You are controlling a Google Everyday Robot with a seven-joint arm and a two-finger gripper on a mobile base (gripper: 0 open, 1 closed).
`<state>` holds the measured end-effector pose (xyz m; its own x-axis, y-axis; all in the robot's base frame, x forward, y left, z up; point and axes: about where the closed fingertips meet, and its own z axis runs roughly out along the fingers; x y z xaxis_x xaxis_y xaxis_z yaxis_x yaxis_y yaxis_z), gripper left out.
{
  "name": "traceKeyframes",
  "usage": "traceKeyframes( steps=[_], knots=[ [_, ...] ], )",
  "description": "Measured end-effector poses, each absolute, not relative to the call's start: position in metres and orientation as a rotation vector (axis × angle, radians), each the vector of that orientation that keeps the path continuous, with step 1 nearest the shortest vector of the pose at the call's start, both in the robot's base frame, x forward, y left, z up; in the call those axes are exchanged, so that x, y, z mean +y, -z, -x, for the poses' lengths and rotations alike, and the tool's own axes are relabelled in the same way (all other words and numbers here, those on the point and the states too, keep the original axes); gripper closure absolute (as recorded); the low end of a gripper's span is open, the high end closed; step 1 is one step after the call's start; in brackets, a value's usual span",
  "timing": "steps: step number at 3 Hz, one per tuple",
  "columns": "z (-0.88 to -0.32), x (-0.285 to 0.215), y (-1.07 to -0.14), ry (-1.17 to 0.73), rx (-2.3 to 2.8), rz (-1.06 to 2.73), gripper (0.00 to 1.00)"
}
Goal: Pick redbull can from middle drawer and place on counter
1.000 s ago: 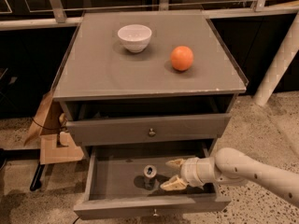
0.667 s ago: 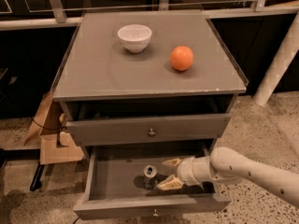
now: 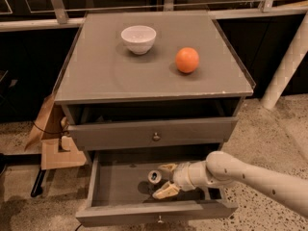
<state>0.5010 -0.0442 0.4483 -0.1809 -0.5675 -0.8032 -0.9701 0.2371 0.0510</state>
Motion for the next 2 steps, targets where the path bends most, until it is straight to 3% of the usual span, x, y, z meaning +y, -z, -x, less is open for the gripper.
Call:
traceKeyframes(
  steps=[2],
  knots=[
    [-0.504, -0.018, -0.441, -0.829, 1.792, 1.438, 0.26]
  ],
)
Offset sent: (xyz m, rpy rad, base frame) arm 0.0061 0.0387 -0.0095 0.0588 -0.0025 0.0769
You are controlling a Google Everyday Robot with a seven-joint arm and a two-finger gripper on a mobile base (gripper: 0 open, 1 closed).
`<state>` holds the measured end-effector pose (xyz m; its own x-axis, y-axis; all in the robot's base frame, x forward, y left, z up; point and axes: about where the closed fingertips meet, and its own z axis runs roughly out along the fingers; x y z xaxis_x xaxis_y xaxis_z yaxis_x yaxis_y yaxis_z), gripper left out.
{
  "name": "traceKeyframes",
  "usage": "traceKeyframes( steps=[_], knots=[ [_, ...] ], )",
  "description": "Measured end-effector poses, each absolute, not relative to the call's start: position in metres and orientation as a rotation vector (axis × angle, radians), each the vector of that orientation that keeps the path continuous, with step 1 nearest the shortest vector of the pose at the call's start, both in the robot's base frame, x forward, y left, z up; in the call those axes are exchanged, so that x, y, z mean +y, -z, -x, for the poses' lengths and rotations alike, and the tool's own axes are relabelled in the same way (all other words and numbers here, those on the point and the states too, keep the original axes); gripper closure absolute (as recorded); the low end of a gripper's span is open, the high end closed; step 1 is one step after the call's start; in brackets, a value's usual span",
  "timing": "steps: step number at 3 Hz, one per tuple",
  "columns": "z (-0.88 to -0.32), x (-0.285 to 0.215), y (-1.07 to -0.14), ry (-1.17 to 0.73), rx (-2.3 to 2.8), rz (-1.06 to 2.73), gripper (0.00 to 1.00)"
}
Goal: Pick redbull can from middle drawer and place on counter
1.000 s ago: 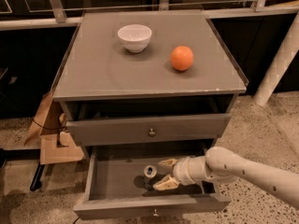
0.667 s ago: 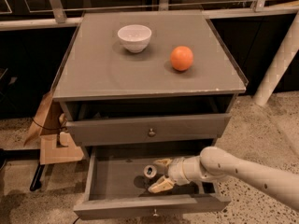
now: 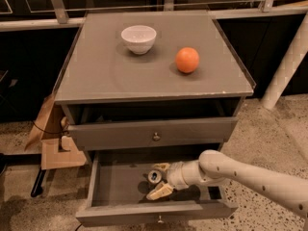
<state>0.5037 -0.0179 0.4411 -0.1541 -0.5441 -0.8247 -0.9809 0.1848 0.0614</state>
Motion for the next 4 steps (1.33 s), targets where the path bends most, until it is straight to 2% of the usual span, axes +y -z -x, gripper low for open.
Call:
traceKeyframes(
  steps=[1, 2, 3, 4],
  knots=[
    [-0.5054, -0.0033, -0.4389, -0.856, 1.762, 1.452, 0.29],
    [-0.5054, -0.0032, -0.4389, -0.856, 1.762, 1.453, 0.48],
    [-0.5053, -0.0032, -0.4389, -0.856, 1.762, 1.453, 0.79],
    [-0.5053, -0.0032, -0.439, -0.856, 1.762, 1.452, 0.99]
  ],
)
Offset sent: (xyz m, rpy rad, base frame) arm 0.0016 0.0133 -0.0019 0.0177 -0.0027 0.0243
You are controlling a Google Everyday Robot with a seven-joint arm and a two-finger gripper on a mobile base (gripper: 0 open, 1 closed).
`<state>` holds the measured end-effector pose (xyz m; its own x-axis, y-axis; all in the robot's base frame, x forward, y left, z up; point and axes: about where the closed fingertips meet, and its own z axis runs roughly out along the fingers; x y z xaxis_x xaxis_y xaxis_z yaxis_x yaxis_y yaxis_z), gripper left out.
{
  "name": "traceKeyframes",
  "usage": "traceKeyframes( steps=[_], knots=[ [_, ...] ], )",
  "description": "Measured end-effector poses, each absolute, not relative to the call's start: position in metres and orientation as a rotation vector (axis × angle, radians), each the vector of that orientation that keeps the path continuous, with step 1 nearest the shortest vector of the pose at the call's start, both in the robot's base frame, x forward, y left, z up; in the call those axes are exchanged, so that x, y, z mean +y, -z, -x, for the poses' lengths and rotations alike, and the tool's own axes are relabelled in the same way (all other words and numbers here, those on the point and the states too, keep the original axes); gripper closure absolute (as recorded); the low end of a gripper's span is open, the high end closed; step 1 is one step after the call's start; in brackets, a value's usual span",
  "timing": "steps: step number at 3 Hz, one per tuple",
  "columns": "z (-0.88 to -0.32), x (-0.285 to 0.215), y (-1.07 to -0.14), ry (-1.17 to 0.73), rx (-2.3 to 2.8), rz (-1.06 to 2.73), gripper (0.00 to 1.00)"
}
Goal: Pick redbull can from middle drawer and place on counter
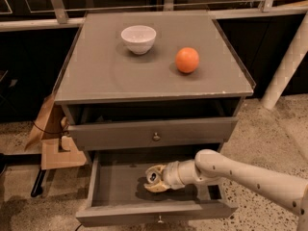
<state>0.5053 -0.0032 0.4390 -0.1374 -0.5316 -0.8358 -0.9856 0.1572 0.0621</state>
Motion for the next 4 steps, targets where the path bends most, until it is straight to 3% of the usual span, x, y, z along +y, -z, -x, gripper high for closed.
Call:
traceKeyframes(
  steps=[2, 4],
  knots=[
    [-0.492, -0.006, -0.482, -0.89, 1.754, 1.432, 1.0],
    [-0.454, -0.005, -0.624, -0.887, 1.8, 1.403, 1.0]
  ],
)
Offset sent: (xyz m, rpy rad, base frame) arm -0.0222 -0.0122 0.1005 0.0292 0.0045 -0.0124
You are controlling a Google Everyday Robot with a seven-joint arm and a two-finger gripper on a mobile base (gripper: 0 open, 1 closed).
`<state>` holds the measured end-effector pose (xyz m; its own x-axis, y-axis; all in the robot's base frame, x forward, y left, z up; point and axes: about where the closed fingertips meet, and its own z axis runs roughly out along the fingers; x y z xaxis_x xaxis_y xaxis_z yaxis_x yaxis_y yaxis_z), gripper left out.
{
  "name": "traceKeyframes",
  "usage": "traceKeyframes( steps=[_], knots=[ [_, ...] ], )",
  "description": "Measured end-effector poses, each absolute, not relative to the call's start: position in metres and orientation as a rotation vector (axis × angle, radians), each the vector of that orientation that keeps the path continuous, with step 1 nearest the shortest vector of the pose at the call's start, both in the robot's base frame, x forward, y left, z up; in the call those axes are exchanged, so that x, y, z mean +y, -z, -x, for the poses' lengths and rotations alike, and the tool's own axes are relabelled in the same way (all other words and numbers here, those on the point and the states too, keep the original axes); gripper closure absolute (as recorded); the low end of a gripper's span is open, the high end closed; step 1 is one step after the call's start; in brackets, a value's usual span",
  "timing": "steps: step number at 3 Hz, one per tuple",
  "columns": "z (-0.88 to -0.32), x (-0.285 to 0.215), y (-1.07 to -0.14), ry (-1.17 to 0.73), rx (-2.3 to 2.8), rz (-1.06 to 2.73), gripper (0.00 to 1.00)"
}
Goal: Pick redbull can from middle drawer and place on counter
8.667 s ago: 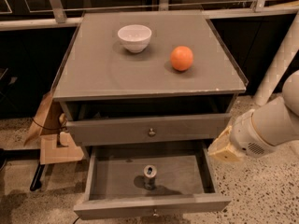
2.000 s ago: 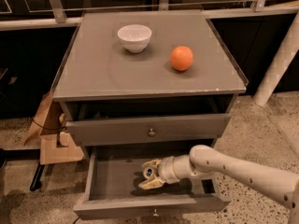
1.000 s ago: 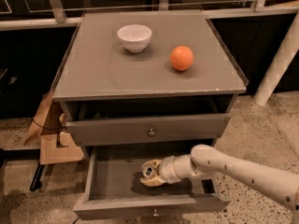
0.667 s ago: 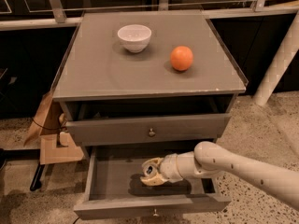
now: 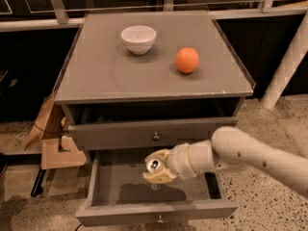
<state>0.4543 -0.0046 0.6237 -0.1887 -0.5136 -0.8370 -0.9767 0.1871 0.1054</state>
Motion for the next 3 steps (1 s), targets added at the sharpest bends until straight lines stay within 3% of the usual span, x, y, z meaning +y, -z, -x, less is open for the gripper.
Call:
traceKeyframes(
  steps=[1, 3],
  knots=[
    [-0.457, -0.006, -0.654, -0.801, 1.784, 1.444, 1.0],
    [-0.453, -0.004, -0.689, -0.804, 1.775, 1.434, 1.0]
  ],
)
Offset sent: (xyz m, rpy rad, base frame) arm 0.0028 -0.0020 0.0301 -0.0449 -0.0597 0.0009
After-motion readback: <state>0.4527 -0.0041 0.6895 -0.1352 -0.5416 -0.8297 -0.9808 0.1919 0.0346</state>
